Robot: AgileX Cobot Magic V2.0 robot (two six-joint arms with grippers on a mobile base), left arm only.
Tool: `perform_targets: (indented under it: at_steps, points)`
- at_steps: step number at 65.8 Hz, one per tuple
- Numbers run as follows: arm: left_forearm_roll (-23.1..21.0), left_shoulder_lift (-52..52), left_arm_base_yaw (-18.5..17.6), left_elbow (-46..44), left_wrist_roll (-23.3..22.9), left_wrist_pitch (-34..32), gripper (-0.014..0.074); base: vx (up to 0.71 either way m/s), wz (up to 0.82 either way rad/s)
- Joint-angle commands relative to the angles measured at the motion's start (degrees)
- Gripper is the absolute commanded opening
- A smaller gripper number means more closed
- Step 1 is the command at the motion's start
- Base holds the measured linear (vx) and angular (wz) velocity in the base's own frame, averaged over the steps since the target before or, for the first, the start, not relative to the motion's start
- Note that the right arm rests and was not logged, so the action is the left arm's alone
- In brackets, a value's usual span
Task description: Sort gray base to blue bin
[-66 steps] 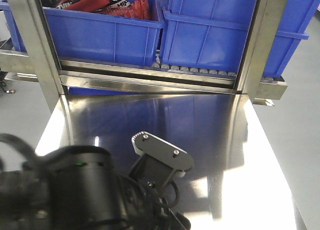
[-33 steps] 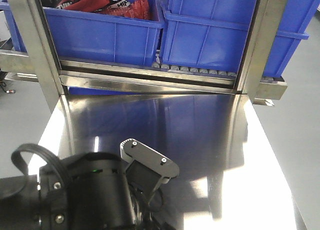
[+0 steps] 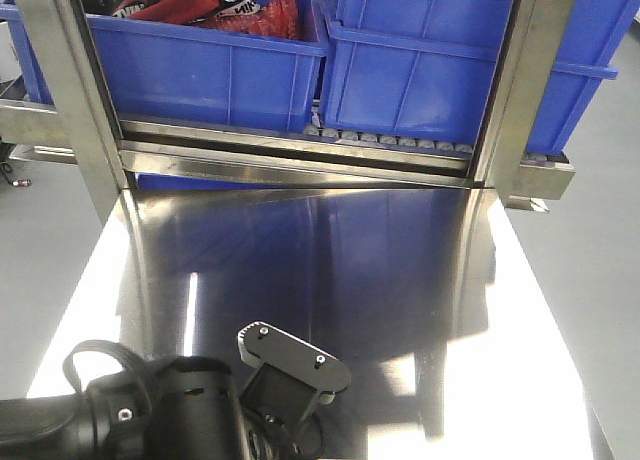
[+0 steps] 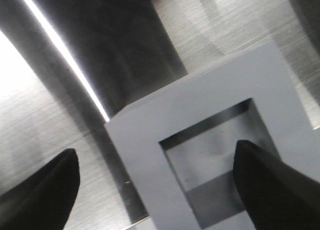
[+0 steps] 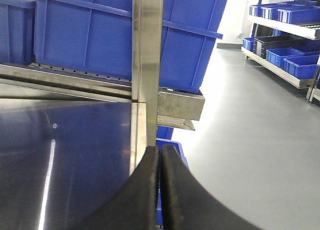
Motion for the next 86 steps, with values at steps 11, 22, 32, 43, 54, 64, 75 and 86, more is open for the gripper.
perform_targets:
  at_steps: [11, 22, 32, 43, 54, 64, 75, 86]
  points:
    - [-1.9, -1.7, -0.2, -1.1, -0.9, -2.2, 0.0586, 0.0, 0.0]
    - [-1.7, -1.7, -0.2, -0.4, -1.0, -3.1, 0.0586, 0.0, 0.0]
    - [-2.0, -1.7, -0.2, 3.6, -1.3, -6.2, 0.0586, 0.0, 0.0]
    - [-2.2, -1.7, -0.2, 4.5, -1.3, -7.2, 0.0586, 0.0, 0.0]
    - [-2.1, -1.7, -0.2, 4.5, -1.3, -7.3, 0.0565, 0.0, 0.0]
    - [-2.1, -1.7, -0.2, 4.5, -1.3, -6.9, 0.0445, 0.0, 0.0]
    - [-2.1, -1.7, -0.2, 4.5, -1.3, -6.1, 0.0248, 0.0, 0.0]
    - [-1.2, -1.8, -0.2, 4.5, -1.3, -5.8, 0.0074, 0.0, 0.0]
